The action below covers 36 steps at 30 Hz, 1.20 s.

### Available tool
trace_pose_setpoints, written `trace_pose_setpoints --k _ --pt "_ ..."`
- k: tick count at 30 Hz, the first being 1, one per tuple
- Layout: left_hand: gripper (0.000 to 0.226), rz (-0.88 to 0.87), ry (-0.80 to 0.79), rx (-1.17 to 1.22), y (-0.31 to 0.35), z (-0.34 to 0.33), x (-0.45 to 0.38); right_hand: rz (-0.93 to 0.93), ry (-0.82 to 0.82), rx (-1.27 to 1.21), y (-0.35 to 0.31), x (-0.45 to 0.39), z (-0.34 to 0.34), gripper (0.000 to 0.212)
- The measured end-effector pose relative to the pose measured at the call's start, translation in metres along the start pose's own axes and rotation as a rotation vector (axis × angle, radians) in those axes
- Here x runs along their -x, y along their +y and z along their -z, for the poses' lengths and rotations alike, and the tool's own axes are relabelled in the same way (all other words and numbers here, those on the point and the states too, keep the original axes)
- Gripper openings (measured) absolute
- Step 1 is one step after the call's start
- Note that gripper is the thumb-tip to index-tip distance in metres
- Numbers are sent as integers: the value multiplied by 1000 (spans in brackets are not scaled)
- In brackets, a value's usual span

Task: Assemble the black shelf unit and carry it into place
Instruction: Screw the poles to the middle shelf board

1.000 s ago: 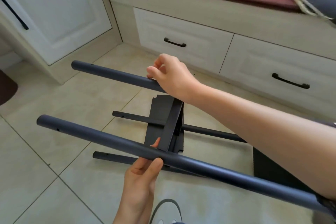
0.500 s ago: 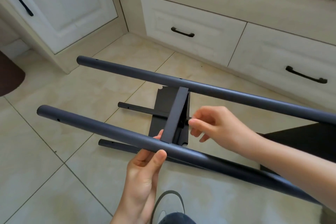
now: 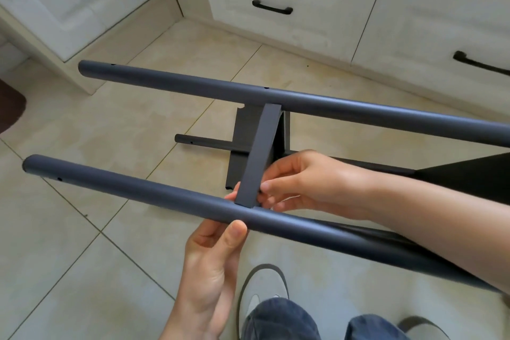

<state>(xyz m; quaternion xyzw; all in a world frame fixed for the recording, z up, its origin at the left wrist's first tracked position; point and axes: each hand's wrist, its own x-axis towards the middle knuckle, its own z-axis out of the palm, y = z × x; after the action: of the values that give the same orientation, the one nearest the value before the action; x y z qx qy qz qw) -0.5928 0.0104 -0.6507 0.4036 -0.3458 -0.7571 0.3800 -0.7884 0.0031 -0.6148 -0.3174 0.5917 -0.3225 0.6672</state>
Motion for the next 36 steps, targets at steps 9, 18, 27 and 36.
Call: trace_pose_setpoints --k 9,18,27,36 --pt "68 15 12 -6 0 1 4 -63 -94 -90 10 -8 -6 18" --pt "63 0 -1 -2 -2 0 4 -13 -127 -71 6 -6 -1 2" --pt "64 8 3 -2 -4 4 3 -72 -284 -125 6 -8 7 19" --pt "61 4 -22 -21 -4 5 4 -201 -287 -223 10 -11 0 40"
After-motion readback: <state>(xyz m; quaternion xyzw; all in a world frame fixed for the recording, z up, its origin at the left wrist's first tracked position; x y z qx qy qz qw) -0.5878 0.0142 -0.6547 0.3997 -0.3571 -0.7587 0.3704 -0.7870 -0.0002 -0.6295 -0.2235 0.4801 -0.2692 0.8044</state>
